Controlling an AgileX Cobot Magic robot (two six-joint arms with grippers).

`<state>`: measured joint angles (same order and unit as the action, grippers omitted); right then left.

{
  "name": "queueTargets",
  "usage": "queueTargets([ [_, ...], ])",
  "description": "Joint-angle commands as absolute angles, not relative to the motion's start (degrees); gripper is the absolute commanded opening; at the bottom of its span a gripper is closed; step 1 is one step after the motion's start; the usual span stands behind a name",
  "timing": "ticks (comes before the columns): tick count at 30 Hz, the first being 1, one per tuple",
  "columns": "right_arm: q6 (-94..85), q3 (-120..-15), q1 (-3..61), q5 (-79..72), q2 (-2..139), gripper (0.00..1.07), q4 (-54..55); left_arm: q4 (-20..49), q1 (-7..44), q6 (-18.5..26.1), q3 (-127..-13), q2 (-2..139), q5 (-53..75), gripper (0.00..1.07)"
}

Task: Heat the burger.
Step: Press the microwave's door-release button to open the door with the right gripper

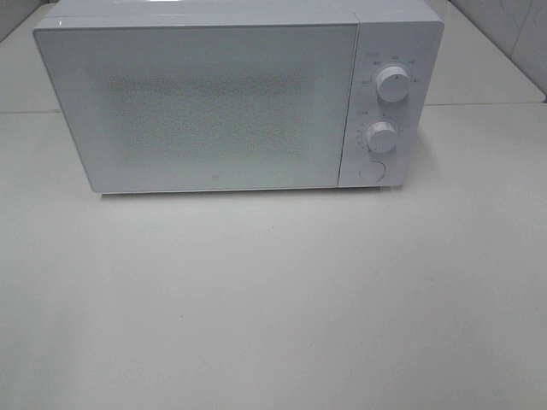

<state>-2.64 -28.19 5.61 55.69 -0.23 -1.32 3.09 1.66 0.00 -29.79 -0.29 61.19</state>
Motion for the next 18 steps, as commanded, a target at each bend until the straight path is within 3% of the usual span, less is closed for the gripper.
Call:
queueTargets([
  [1,-2.2,-28.1,5.4,55.2,-1.9,0.76,-1.0,3.2,1.5,0.0,-29.6,-0.6,61.4,1.0],
  [18,-2.2,-28.1,5.4,55.2,-1.9,0.76,-1.0,3.2,1.5,0.0,-29.6,-0.6,61.4,1.0],
])
